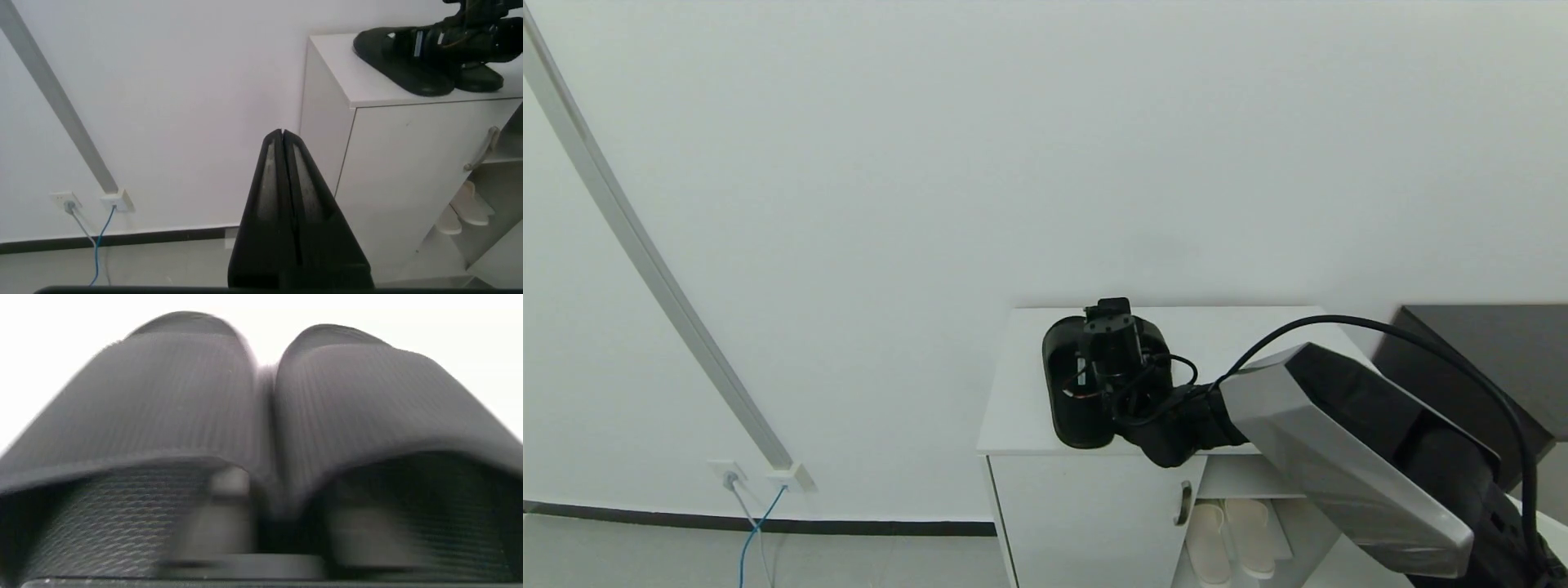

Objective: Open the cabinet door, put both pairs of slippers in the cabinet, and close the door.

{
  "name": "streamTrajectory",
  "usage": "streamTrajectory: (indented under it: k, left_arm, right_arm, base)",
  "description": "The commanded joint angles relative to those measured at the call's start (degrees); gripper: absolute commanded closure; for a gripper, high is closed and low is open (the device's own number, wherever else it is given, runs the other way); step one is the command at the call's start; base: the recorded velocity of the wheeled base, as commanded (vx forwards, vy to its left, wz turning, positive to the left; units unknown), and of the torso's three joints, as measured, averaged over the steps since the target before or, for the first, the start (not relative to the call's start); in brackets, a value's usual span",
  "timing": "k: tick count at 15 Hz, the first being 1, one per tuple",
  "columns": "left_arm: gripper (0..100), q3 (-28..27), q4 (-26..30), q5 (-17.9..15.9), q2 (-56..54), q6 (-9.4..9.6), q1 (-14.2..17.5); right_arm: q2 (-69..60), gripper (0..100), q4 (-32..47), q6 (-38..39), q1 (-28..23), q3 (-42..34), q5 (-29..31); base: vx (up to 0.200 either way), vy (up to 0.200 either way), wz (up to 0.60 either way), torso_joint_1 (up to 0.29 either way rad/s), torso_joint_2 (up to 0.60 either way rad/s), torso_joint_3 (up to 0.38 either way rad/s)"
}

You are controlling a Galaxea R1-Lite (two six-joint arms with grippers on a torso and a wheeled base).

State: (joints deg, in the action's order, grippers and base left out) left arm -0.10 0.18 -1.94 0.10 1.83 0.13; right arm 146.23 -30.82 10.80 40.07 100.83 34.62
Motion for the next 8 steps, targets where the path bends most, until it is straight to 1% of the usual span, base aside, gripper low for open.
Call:
streamTrajectory:
  k: [1, 3, 5, 7, 8]
  left_arm:
    - [100, 0.01, -0.01, 0.00, -0.01, 0.02, 0.04]
    - [100, 0.01, -0.01, 0.00, -0.01, 0.02, 0.04]
    - [100, 0.01, -0.01, 0.00, -0.01, 0.02, 0.04]
    - [100, 0.01, -0.01, 0.00, -0.01, 0.02, 0.04]
    - [100, 0.01, -0.01, 0.00, -0.01, 0.11, 0.04]
  right_arm:
    - [0.11, 100, 0.14, 0.01, -0.17, -0.11, 0.01]
    - [-2.26, 100, 0.14, 0.01, -0.17, -0.55, 0.01]
    - [-8.41, 100, 0.23, -0.17, -0.17, -5.29, -0.26]
    - [-20.72, 100, -0.12, -1.22, 0.18, -16.72, -3.16]
    - [-27.57, 100, -0.30, -1.92, 0.89, -23.48, -6.14]
  base:
    - [0.000, 0.000, 0.00, 0.000, 0.00, 0.000]
    - [0.000, 0.000, 0.00, 0.000, 0.00, 0.000]
    - [0.000, 0.000, 0.00, 0.000, 0.00, 0.000]
    - [0.000, 0.000, 0.00, 0.000, 0.00, 0.000]
    - [0.000, 0.000, 0.00, 0.000, 0.00, 0.000]
